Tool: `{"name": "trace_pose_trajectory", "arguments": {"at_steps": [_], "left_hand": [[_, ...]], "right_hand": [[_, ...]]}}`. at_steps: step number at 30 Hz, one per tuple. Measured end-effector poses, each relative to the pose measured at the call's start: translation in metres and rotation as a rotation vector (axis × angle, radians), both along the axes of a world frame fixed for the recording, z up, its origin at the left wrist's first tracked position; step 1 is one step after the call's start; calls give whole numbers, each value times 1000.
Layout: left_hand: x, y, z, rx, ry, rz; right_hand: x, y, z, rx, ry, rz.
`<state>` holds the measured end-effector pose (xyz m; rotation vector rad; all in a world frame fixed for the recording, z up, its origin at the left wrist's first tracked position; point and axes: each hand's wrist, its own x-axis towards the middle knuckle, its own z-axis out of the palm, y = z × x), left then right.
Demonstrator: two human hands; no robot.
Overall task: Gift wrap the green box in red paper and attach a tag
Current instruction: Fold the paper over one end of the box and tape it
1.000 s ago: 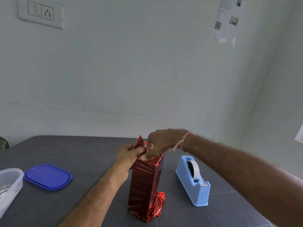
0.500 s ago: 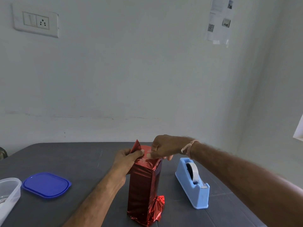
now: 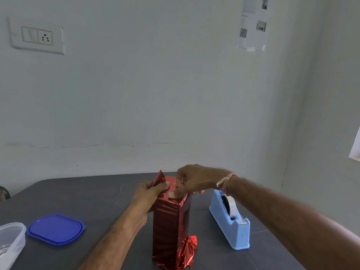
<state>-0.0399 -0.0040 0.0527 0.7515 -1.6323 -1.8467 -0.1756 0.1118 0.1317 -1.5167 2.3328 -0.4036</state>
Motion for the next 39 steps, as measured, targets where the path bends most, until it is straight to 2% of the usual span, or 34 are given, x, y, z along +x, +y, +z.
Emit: {"name": "trace_pose_trajectory", "arguments": {"at_steps": [4,8,10,19,22,27,33,39], "left_hand": [[5,-7,2,-47,-29,-46],[7,-17,10,-122,-113,-182],[5,-24,17,-189,-160,-275],[-3,-25,35,-371,-264,-544],[-6,-17,36,-437,-264,-545],[-3,-15,38,-468,-281,-514],[4,-14,37,-454,-233,-454],[19,-1,34,-387,-132,-439]], "right_hand": [[-19,13,-25,-341,-56,-99],[-17,28,-57,-436,-682,-110],[-13,30,-66,-512,-780,-135],[1,46,-67,-644,-775,-185],[0,39,-57,-729,-676,-121],[5,22,-33,-756,-432,-56],[9,13,-19,-768,-327,-66],[10,12,-13,-767,-372,-93]]}}
